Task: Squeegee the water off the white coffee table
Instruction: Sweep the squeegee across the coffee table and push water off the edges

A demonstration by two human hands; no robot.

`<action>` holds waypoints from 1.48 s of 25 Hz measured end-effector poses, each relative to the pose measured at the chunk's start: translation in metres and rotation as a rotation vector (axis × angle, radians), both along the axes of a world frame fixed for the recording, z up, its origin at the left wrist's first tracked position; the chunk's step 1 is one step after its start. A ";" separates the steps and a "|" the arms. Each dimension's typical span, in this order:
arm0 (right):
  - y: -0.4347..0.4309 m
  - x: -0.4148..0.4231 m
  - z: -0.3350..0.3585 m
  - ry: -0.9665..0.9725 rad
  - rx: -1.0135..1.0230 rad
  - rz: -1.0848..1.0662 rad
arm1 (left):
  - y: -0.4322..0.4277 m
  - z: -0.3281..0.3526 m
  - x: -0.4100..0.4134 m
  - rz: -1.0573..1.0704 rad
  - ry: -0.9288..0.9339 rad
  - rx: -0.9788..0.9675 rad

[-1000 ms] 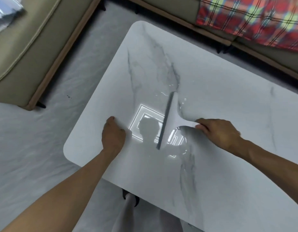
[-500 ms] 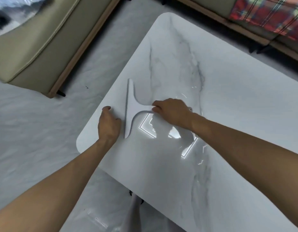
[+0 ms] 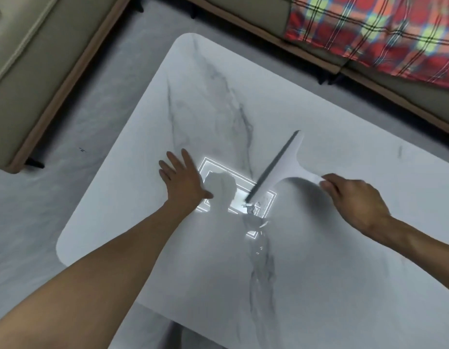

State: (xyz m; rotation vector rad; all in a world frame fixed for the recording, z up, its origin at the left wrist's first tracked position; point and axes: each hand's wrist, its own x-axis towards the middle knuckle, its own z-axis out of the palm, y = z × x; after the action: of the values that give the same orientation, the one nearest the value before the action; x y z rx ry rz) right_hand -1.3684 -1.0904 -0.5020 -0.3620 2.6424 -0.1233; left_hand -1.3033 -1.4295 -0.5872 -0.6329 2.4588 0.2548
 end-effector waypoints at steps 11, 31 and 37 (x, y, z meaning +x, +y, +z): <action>-0.179 -0.151 -0.049 -0.052 -0.303 -0.092 | 0.000 -0.008 -0.016 -0.043 -0.083 -0.013; -0.047 -0.111 -0.026 -0.069 -0.215 -0.440 | 0.035 0.020 -0.019 0.079 0.091 0.093; 0.025 0.007 -0.005 -0.154 -0.107 -0.362 | 0.091 -0.008 -0.031 -0.024 0.078 0.112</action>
State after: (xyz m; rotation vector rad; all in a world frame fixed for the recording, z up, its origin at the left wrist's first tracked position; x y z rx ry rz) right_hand -1.3609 -1.0658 -0.5068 0.0932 2.5263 -0.3937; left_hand -1.3347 -1.3384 -0.5952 -0.5552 2.5040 0.4123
